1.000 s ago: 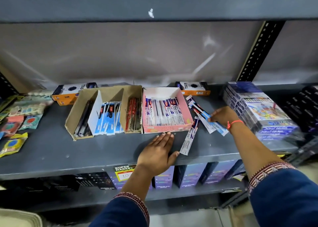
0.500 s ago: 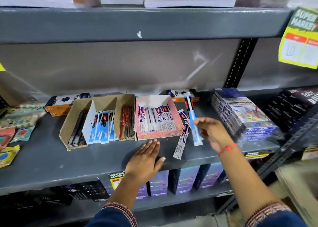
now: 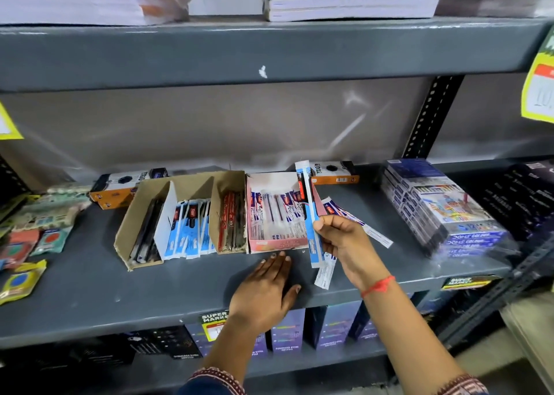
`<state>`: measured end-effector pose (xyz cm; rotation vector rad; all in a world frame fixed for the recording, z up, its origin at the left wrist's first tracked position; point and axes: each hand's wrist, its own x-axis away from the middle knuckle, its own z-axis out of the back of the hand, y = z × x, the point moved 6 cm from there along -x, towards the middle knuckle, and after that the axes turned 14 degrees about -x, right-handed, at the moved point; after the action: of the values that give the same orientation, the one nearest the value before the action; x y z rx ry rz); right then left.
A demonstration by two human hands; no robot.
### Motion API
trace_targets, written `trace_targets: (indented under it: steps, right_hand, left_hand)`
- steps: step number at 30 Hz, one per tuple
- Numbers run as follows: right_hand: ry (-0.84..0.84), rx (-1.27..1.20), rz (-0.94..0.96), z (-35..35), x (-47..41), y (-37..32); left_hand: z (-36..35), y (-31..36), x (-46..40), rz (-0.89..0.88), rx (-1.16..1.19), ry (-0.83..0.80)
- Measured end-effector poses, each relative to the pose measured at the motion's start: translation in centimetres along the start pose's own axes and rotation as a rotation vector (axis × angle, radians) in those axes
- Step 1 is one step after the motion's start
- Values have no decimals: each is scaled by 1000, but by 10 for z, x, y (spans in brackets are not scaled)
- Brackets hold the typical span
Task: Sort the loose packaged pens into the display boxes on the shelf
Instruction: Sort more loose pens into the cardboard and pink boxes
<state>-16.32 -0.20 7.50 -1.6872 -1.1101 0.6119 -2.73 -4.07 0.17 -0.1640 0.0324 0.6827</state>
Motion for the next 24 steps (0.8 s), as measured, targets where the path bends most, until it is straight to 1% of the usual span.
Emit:
trace_targets:
  steps: [7, 10, 12, 14, 20, 24]
  right_hand:
    - [-4, -17, -12, -11, 1, 4]
    - [-11, -28, -25, -17, 2, 6]
    - [-19, -23, -40, -28, 3, 8]
    - [-38, -15, -53, -45, 3, 11]
    - [-131, 1, -126, -100, 4, 28]
    - [-170, 68, -121, -136, 4, 40]
  left_hand:
    - [-2, 0, -1, -22, 19, 78]
    - [1, 0, 0, -20, 50, 69]
    - [7, -1, 2, 8, 115, 48]
    - [8, -8, 8, 47, 129, 18]
    - [-2, -64, 52, 167, 57, 20]
    - [-13, -111, 79, 294, 44, 11]
